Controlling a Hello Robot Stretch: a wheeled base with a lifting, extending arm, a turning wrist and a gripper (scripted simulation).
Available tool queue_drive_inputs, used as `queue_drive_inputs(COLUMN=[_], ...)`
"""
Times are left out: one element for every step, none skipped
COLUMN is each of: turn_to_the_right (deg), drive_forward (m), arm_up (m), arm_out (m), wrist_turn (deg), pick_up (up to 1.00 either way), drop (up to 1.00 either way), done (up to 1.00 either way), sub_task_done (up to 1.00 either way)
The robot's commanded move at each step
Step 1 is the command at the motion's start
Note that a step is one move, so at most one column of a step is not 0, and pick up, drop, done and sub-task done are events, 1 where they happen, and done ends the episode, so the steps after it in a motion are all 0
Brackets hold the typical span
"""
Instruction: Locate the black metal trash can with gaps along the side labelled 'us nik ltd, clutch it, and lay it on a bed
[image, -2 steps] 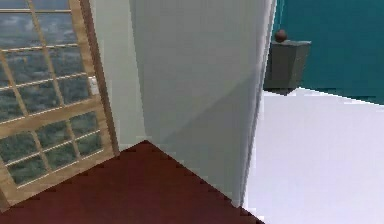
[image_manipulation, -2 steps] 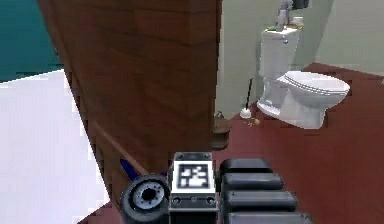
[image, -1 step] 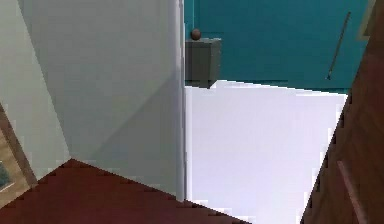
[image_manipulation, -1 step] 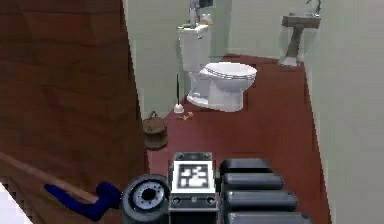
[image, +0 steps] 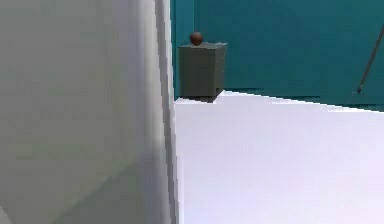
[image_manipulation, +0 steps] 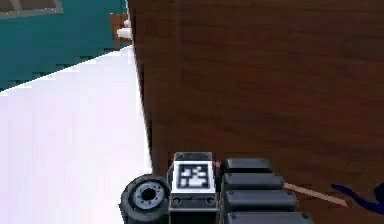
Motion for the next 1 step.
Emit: queue_drive_inputs(turn_to_the_right=[45.0], drive_forward=[0.0], arm_up=[0.0], arm_out=[0.0], wrist_turn=[0.0], pick_up=[0.0], drop=[0.0], done=[0.0], sub_task_done=[0.0])
